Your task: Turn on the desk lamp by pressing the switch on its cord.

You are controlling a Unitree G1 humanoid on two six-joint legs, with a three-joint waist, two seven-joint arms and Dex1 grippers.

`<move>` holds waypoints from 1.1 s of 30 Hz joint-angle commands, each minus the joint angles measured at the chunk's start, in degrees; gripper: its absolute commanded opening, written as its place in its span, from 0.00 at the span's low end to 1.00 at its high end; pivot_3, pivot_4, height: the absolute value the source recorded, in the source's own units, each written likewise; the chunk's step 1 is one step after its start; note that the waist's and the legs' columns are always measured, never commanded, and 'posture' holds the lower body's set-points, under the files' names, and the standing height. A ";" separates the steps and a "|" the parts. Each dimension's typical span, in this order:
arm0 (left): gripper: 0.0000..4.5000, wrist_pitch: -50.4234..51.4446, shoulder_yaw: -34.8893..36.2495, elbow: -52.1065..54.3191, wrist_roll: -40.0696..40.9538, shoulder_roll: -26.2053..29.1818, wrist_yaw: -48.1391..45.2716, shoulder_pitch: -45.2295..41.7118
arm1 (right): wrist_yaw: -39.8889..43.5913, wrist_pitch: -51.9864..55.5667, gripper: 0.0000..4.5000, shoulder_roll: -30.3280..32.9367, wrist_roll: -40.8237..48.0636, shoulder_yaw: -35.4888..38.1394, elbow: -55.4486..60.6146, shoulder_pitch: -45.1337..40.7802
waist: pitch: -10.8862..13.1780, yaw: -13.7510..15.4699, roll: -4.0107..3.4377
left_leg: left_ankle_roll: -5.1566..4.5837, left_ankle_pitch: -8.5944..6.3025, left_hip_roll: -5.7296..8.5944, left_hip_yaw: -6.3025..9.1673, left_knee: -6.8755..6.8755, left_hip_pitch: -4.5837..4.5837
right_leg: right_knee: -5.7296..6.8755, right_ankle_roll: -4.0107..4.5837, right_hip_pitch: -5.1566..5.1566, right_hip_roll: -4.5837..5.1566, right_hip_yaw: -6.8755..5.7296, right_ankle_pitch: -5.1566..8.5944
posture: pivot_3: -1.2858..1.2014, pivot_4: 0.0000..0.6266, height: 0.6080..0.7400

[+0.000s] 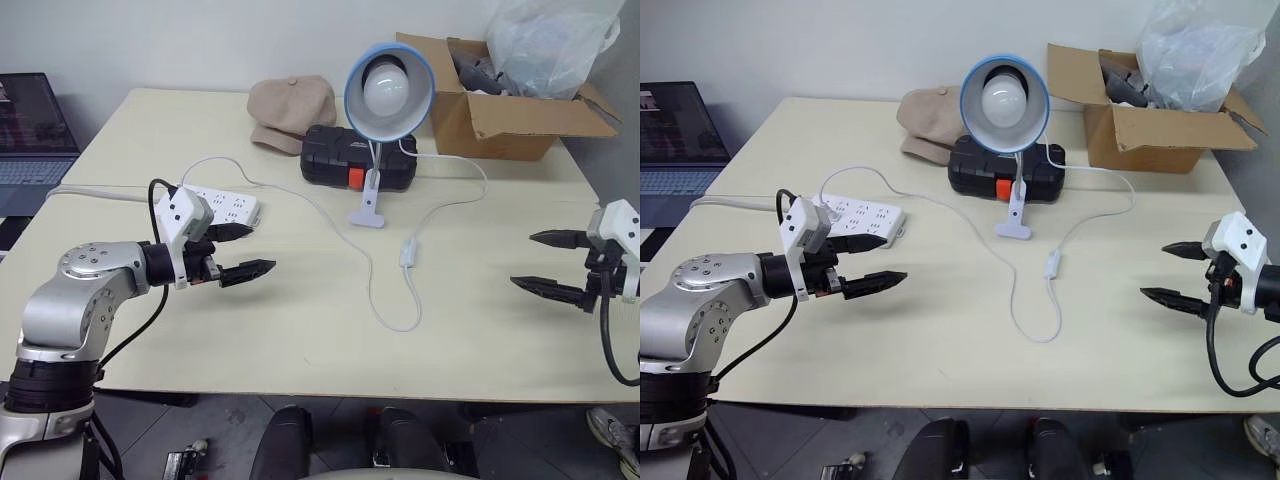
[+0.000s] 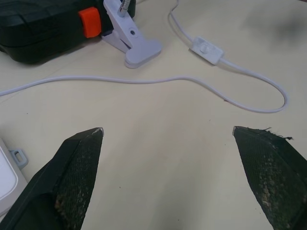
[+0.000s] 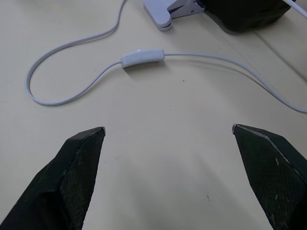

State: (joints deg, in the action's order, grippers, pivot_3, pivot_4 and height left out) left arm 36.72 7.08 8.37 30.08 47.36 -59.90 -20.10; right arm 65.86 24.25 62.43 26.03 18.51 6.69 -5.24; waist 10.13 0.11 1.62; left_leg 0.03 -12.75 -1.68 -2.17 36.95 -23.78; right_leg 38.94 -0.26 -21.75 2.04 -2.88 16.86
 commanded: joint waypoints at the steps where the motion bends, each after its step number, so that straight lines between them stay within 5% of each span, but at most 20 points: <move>1: 1.00 -0.75 1.75 1.18 2.06 0.20 -1.51 -0.47 | -0.11 -1.22 0.99 -0.17 -0.22 0.73 0.90 -0.58 | 0.00 0.00 0.00 | 0.00 0.00 0.00 0.00 0.00 0.00 | 0.00 0.00 0.00 0.00 0.00 0.00 | 0.52 0.24 1.00; 10: 1.00 -2.13 1.27 1.01 3.26 -0.95 -1.99 -2.39 | -2.55 -1.49 0.99 -1.98 -0.47 1.22 1.61 -1.32 | 0.00 -0.02 0.00 | 0.00 0.00 0.00 -0.01 0.00 0.00 | 0.00 0.00 0.00 0.00 0.01 0.00 | 0.52 0.24 1.00; 16: 1.00 -5.38 -2.94 0.80 0.85 -1.02 -5.64 -3.00 | -7.76 8.44 0.99 -5.12 4.93 0.32 6.05 -5.01 | 0.00 -0.05 0.00 | 0.01 0.00 -0.01 -0.01 0.00 0.02 | 0.02 0.00 0.00 -0.01 0.01 0.00 | 0.52 0.24 1.00; 23: 1.00 -7.09 -7.49 1.02 -0.48 -3.87 -6.58 -5.88 | -20.35 26.89 0.99 -16.41 15.35 -2.22 6.39 -18.19 | 0.01 -0.07 0.00 | 0.01 0.01 0.00 0.00 0.00 0.00 | 0.03 0.03 0.00 -0.03 0.04 -0.02 | 0.52 0.24 1.00; 33: 1.00 -10.07 -12.59 -0.18 -2.32 -8.23 -8.34 -8.21 | -39.52 57.35 0.99 -26.97 15.80 -4.50 -5.69 -33.48 | 0.02 -0.11 -0.02 | 0.00 0.01 0.02 -0.05 0.01 -0.07 | 0.06 0.29 -0.10 -0.01 0.08 -0.17 | 0.52 0.24 1.00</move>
State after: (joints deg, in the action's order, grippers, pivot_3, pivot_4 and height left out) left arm 28.29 -4.85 7.44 28.20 39.45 -67.27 -27.74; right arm 29.20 76.55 35.83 42.46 13.95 2.69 -36.55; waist 10.15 0.00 1.60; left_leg 0.03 -12.74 -1.67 -2.24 36.96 -23.85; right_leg 39.00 0.03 -21.84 2.02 -2.78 16.68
